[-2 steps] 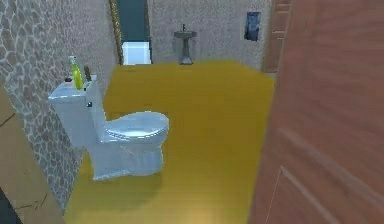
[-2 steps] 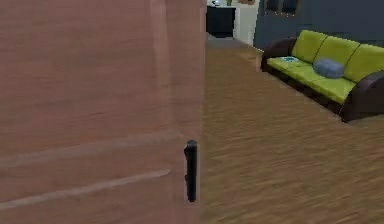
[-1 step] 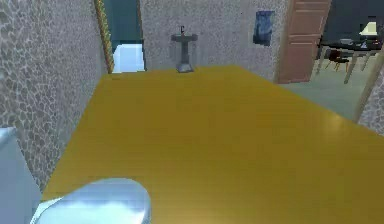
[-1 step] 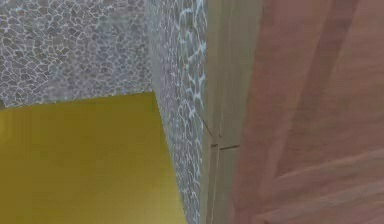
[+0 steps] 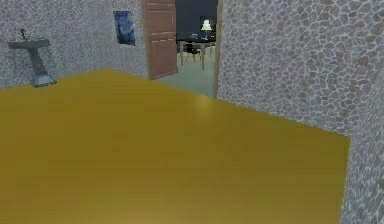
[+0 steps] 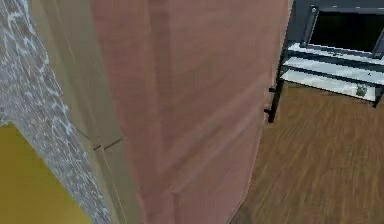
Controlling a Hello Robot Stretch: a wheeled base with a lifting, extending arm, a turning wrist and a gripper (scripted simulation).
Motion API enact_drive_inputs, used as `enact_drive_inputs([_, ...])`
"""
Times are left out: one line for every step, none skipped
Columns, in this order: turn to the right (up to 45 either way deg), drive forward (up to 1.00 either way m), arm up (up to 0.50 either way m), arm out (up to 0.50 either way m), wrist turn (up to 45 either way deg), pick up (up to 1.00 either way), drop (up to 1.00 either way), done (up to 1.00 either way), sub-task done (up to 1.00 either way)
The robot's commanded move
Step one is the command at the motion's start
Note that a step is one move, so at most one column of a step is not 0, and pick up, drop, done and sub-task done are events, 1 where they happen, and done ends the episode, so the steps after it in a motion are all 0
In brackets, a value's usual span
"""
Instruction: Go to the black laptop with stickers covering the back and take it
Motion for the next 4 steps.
enact_drive_inputs([0.0,1.0,0.0,0.0,0.0,0.0,0.0,0.0,0.0])
enact_drive_inputs([0.0,1.0,0.0,0.0,0.0,0.0,0.0,0.0,0.0])
enact_drive_inputs([0.0,1.0,0.0,0.0,0.0,0.0,0.0,0.0,0.0])
enact_drive_inputs([0.0,0.6,0.0,0.0,0.0,0.0,0.0,0.0,0.0])
